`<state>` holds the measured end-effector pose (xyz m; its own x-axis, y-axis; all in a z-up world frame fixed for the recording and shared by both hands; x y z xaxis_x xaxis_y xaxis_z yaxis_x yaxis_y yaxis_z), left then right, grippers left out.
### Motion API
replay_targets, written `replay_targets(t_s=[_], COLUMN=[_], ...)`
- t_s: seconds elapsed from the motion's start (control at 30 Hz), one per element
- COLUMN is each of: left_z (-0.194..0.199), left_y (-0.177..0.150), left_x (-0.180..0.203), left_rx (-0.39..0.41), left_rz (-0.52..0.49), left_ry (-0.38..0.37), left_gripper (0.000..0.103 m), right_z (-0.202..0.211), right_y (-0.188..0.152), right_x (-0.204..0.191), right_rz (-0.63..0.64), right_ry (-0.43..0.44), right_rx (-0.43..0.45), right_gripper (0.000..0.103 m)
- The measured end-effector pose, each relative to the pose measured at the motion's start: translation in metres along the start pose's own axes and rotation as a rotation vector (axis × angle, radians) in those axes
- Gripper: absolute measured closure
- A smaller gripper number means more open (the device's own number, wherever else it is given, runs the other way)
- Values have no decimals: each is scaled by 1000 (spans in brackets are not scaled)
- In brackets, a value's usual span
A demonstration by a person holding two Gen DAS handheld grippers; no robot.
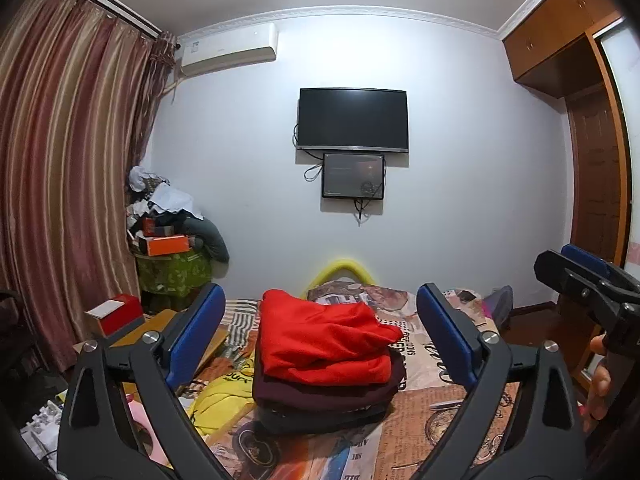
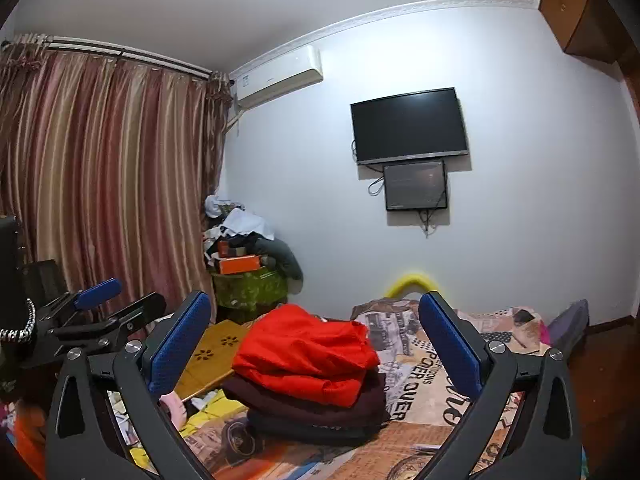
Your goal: Fold large clothes
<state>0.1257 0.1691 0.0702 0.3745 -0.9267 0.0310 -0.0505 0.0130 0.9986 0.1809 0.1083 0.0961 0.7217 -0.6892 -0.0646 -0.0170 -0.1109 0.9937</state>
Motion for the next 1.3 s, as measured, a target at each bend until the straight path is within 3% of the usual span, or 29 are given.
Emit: replay_targets(t_s=[0.63,1.3], left_z=[7,-6], left_y=[-2,-16], left_x=[0,2], left_rx=[10,-35], left_rz=[9,13], left_ry=[19,33], left_gripper=[2,2], right_z=[7,5], right_y=[-9,-16], right_x=[2,3], right_rz=[-3,-22], right_ry=[-19,-23], right_rx=[-17,-59], right_gripper=[0,0])
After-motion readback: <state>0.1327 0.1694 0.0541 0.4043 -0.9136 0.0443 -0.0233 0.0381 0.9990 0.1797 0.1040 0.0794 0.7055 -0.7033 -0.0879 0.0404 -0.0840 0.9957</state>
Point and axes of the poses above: each gripper's, at about its wrist camera, not at the fingertips, and z roughly against the way its jaws point, x to its right, y to its top, the point moved 10 cm from there along -z, roughly the way its jaws point, and after that the axes turned 8 degrees about x, right-handed, at the moved point
